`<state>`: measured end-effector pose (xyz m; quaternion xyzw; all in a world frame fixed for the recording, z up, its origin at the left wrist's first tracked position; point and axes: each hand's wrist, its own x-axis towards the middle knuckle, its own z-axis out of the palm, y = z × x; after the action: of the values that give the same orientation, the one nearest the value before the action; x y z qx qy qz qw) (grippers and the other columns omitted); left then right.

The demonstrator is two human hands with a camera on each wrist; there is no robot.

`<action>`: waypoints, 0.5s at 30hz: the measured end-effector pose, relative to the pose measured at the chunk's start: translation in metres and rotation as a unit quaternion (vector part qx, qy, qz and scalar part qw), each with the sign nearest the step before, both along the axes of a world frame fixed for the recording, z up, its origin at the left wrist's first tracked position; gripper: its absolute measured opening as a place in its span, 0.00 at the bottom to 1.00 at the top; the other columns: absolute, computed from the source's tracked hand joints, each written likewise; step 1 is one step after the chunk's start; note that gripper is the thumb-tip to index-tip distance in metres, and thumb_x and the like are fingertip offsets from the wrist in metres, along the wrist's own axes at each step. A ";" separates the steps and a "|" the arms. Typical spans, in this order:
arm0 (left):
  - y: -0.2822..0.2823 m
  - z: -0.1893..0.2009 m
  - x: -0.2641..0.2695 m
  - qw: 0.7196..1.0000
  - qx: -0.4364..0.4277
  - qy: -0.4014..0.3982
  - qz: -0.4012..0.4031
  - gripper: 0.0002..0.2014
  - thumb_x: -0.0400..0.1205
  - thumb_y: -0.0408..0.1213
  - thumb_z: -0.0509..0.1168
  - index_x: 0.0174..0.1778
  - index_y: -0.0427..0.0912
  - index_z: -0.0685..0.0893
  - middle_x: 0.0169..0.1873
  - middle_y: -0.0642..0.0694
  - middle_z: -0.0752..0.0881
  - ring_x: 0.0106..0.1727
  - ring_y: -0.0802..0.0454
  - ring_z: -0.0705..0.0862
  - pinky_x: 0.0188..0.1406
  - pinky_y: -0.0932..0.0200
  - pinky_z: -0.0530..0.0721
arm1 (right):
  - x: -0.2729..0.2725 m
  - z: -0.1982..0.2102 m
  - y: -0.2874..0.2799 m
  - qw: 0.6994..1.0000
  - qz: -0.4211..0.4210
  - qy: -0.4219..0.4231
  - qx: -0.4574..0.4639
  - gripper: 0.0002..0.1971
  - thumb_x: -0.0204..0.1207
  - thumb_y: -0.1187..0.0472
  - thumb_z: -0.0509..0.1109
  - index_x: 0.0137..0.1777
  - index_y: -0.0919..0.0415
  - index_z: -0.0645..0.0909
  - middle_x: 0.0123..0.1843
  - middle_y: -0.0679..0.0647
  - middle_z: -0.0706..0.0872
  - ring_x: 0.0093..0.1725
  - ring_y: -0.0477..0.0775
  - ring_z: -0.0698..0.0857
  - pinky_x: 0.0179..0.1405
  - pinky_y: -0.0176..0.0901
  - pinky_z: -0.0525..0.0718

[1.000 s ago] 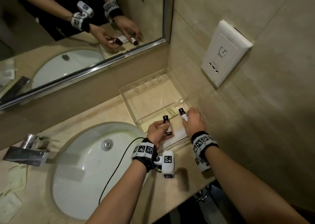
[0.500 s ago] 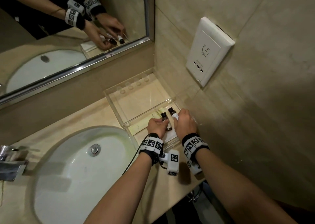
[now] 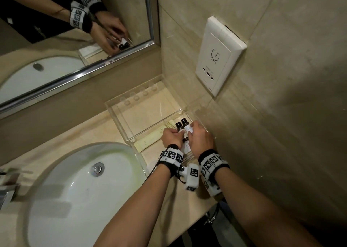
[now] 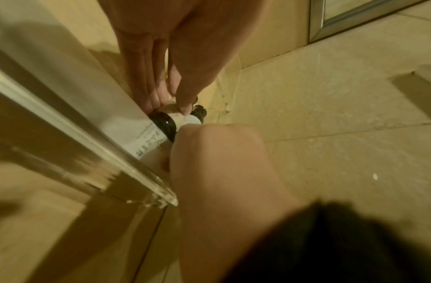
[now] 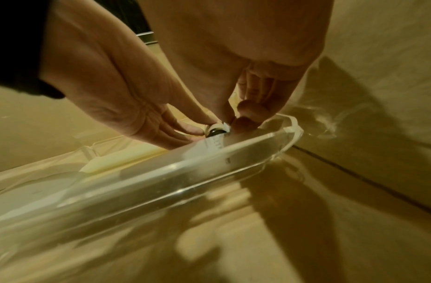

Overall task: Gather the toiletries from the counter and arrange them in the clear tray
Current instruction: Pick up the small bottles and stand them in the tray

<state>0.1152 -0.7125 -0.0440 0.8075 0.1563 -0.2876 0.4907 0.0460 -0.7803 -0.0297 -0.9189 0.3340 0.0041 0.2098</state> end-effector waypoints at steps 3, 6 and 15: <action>-0.002 -0.004 0.006 1.000 0.011 0.021 -0.017 0.11 0.71 0.37 0.78 0.45 0.38 0.86 0.50 0.42 0.89 0.52 0.44 0.87 0.57 0.51 0.86 | -0.001 0.003 -0.001 1.000 0.002 0.002 0.006 0.09 0.81 0.59 0.66 0.59 0.58 0.76 0.53 0.56 0.87 0.50 0.60 0.86 0.40 0.41 0.72; -0.001 -0.009 0.010 0.999 -0.001 0.045 -0.011 0.11 0.68 0.34 0.80 0.34 0.45 0.82 0.47 0.39 0.90 0.46 0.43 0.90 0.52 0.48 0.89 | -0.001 0.006 -0.002 1.000 0.000 0.010 0.008 0.09 0.82 0.59 0.66 0.60 0.58 0.75 0.55 0.56 0.87 0.51 0.60 0.87 0.41 0.43 0.74; -0.001 -0.003 0.012 0.999 -0.009 0.036 0.002 0.11 0.68 0.33 0.80 0.43 0.37 0.87 0.44 0.41 0.90 0.41 0.47 0.88 0.50 0.50 0.89 | 0.001 0.009 -0.002 0.999 -0.009 0.026 0.020 0.08 0.82 0.59 0.65 0.58 0.58 0.74 0.55 0.57 0.87 0.52 0.63 0.87 0.44 0.49 0.81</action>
<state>0.1272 -0.7131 -0.0470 0.7918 0.1726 -0.3168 0.4930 0.0470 -0.7825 -0.0210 -0.9113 0.3470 0.0326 0.2191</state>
